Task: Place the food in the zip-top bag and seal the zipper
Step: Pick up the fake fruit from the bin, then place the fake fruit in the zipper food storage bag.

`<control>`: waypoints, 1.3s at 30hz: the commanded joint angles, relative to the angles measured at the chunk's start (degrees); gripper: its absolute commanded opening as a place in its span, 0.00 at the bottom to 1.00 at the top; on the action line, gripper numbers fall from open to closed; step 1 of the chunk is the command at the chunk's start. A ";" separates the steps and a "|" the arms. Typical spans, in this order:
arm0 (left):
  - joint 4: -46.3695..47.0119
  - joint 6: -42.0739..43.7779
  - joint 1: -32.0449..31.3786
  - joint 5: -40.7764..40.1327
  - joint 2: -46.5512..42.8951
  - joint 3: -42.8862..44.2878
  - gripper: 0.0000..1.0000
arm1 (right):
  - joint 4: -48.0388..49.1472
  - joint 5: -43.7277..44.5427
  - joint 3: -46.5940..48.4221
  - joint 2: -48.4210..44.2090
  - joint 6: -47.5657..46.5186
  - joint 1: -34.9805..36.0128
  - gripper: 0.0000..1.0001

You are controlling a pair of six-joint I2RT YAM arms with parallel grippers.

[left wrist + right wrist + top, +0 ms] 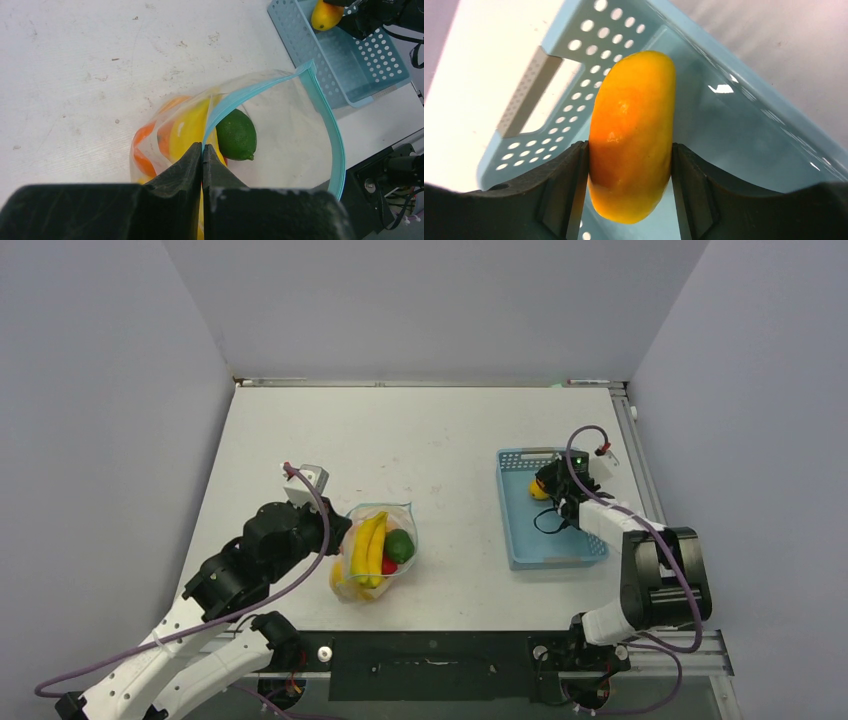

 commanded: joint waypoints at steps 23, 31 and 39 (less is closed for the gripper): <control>3.00 -0.48 2.16 -0.06 -0.26 -0.26 0.00 | -11.00 -15.34 14.87 -18.62 -19.84 13.35 0.08; 3.05 -0.67 2.36 -0.35 -0.46 -0.27 0.00 | -14.56 -22.74 20.55 -19.06 -27.88 20.80 0.10; 2.99 -0.71 2.42 -0.29 -0.44 -0.27 0.00 | -19.08 -26.92 26.48 -20.23 -36.14 30.22 0.12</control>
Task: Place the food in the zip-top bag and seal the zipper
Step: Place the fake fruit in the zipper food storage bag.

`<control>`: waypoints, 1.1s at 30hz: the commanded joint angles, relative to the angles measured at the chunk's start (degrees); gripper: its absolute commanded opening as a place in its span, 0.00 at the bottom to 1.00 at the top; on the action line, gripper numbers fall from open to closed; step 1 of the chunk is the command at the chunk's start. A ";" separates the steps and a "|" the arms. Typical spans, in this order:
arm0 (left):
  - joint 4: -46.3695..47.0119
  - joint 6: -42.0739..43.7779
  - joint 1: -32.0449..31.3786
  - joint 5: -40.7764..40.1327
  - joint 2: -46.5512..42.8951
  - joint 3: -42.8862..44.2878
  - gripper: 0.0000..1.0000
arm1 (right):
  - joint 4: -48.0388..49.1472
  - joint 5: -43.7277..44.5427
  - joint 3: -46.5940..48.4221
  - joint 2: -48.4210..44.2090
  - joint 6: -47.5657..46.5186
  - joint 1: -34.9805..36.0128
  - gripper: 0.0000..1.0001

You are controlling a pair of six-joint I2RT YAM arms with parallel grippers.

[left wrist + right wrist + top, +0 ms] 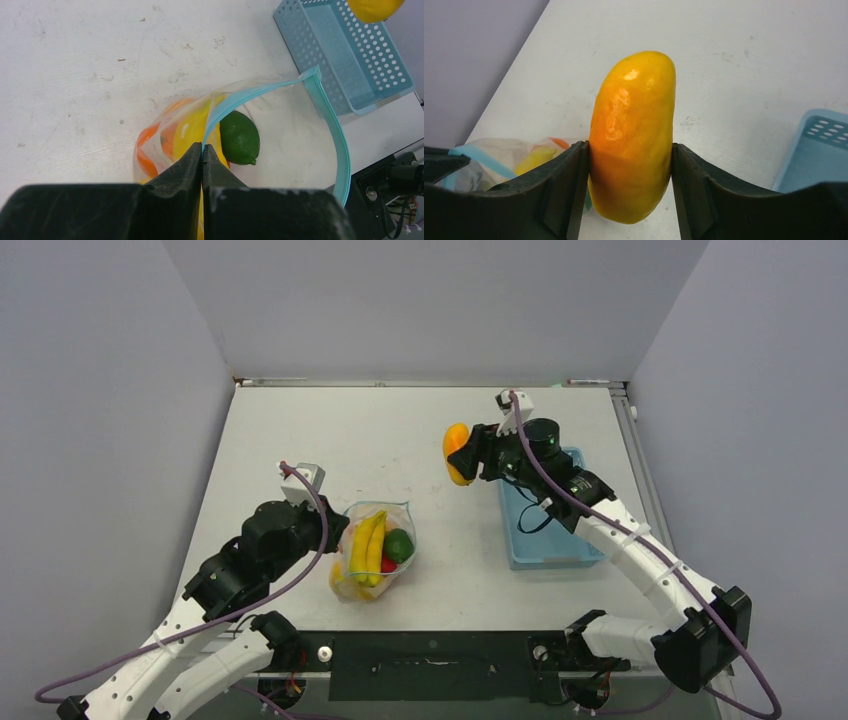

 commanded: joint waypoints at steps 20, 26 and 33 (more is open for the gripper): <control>2.65 -0.50 0.57 -0.09 -0.33 -0.01 0.00 | -8.83 0.30 13.84 3.24 -17.79 30.22 0.15; 2.64 -0.50 0.57 -0.09 -0.44 -0.01 0.00 | -10.50 4.55 14.92 7.18 -19.30 33.54 0.16; 2.72 -0.49 0.70 0.00 -0.31 0.00 0.00 | -10.39 6.93 14.89 11.32 -19.50 34.58 0.19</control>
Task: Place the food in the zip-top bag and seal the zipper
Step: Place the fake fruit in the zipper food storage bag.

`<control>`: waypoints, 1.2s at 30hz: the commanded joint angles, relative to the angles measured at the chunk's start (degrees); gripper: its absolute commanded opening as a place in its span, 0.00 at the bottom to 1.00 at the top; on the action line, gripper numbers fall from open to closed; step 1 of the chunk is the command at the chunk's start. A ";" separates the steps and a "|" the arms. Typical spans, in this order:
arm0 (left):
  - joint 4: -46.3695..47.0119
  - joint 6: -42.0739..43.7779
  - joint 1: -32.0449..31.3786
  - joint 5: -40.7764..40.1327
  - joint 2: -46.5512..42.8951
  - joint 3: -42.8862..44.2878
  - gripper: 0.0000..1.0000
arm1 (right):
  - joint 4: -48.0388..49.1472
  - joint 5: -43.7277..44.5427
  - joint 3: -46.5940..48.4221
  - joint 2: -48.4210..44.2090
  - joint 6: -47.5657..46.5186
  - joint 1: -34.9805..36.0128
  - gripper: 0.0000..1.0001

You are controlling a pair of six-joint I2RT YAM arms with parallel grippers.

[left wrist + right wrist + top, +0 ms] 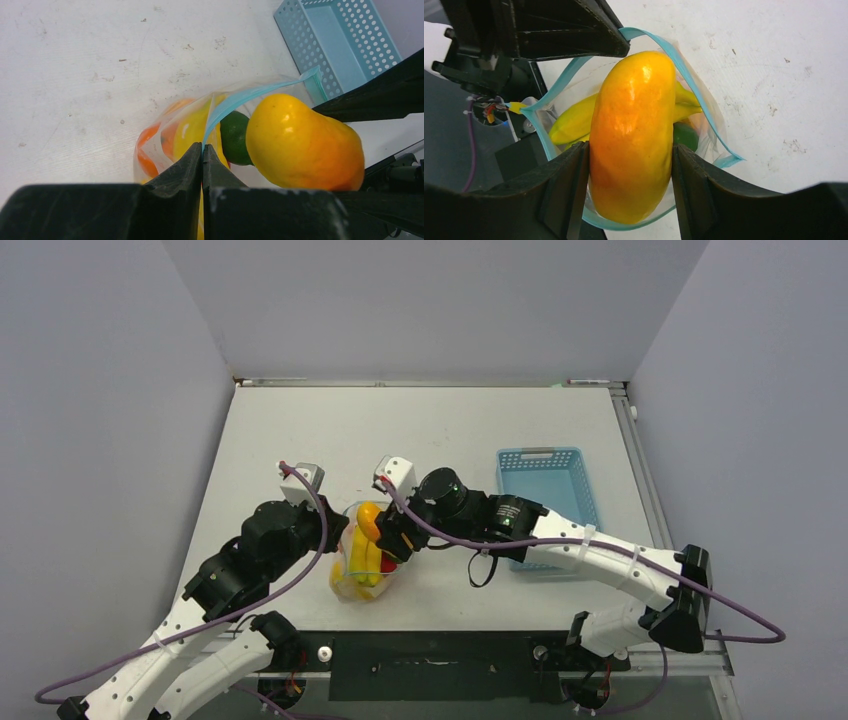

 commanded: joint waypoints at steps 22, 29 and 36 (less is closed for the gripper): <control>2.72 -0.39 0.85 0.57 -0.03 0.08 0.00 | 0.70 6.21 3.85 6.10 -1.21 2.40 0.88; 2.78 -0.45 0.99 0.63 -0.23 0.01 0.00 | 1.45 8.12 4.54 3.23 1.61 2.66 0.89; 3.31 -2.42 0.92 0.13 -0.11 -0.16 0.00 | 1.86 13.76 4.86 0.13 8.24 4.82 0.87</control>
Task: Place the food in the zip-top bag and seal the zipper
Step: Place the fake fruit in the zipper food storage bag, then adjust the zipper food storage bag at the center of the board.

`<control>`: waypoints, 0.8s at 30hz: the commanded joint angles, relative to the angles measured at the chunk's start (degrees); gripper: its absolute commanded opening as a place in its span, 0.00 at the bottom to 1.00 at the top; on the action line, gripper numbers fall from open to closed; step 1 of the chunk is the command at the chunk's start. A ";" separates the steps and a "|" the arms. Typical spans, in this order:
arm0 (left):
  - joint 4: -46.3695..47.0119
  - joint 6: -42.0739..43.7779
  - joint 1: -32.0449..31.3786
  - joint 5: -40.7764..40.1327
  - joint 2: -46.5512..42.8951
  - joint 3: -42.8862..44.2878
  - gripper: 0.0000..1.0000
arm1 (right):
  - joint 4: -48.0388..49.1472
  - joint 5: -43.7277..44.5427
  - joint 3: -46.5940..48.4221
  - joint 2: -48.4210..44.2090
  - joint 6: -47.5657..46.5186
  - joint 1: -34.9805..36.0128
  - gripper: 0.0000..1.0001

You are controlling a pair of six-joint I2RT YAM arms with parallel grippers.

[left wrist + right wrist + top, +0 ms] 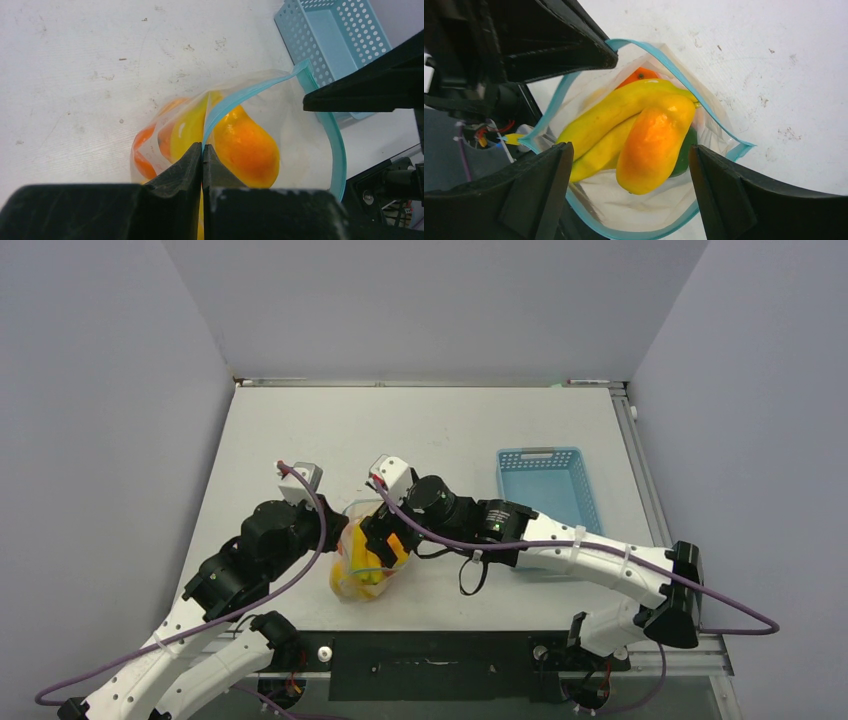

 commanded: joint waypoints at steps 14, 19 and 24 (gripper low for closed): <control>5.17 -13.43 0.44 -7.57 -2.35 -2.83 0.00 | -1.56 26.62 7.60 -2.27 17.41 18.33 0.80; 6.56 -17.34 0.47 -8.96 -3.64 -4.29 0.00 | -4.12 31.69 9.91 1.04 22.25 22.25 0.78; 7.34 -20.75 0.35 -9.96 -5.73 -5.07 0.00 | -6.35 32.90 11.28 4.38 27.39 23.41 0.75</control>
